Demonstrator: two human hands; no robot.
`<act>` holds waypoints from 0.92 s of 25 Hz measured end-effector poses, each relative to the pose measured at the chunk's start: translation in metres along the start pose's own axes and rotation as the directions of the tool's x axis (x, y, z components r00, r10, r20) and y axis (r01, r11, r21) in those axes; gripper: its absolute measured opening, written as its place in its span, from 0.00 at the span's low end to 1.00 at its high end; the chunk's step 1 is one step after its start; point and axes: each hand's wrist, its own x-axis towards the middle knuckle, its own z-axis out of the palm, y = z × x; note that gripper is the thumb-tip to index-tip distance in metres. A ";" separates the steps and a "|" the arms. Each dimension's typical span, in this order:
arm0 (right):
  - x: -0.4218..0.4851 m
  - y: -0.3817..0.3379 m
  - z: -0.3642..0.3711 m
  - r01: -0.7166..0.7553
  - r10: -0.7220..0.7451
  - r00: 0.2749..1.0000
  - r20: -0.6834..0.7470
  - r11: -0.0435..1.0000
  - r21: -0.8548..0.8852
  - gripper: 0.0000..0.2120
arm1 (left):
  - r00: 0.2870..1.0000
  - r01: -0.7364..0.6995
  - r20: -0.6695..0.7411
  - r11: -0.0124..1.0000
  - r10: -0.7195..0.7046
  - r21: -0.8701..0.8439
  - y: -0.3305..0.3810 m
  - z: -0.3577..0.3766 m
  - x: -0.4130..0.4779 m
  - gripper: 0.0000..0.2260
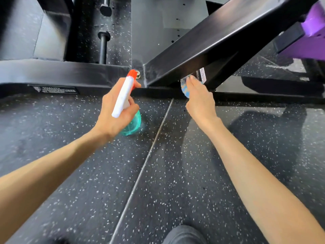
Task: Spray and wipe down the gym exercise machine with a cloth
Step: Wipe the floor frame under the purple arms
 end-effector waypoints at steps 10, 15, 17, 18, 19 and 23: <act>-0.049 0.025 0.023 -0.280 0.555 0.823 -0.117 0.577 0.767 0.19 | 0.999 -0.040 -0.016 0.998 0.041 0.046 0.001 -0.011 -0.009 0.19; 0.010 -0.048 0.040 -0.388 0.706 0.668 0.233 0.064 0.919 0.24 | 1.000 0.026 -0.015 0.993 -0.024 0.116 -0.005 -0.042 -0.027 0.21; 0.002 -0.092 0.043 -0.407 0.638 0.735 0.229 0.145 0.902 0.21 | 0.998 0.042 -0.046 0.990 -0.036 0.137 -0.010 -0.056 -0.033 0.22; -0.005 -0.110 0.042 -0.407 0.600 0.765 0.235 0.168 0.898 0.19 | 0.998 0.034 -0.059 0.988 -0.025 0.150 -0.012 -0.058 -0.034 0.21; -0.009 -0.123 0.045 -0.401 0.571 0.782 0.248 0.157 0.903 0.18 | 0.997 0.024 -0.073 0.986 -0.012 0.165 -0.014 -0.060 -0.036 0.21; -0.045 -0.166 0.045 -0.183 0.223 0.971 0.087 0.459 0.870 0.20 | 0.987 0.017 -0.160 0.978 0.016 0.206 -0.026 -0.072 -0.047 0.21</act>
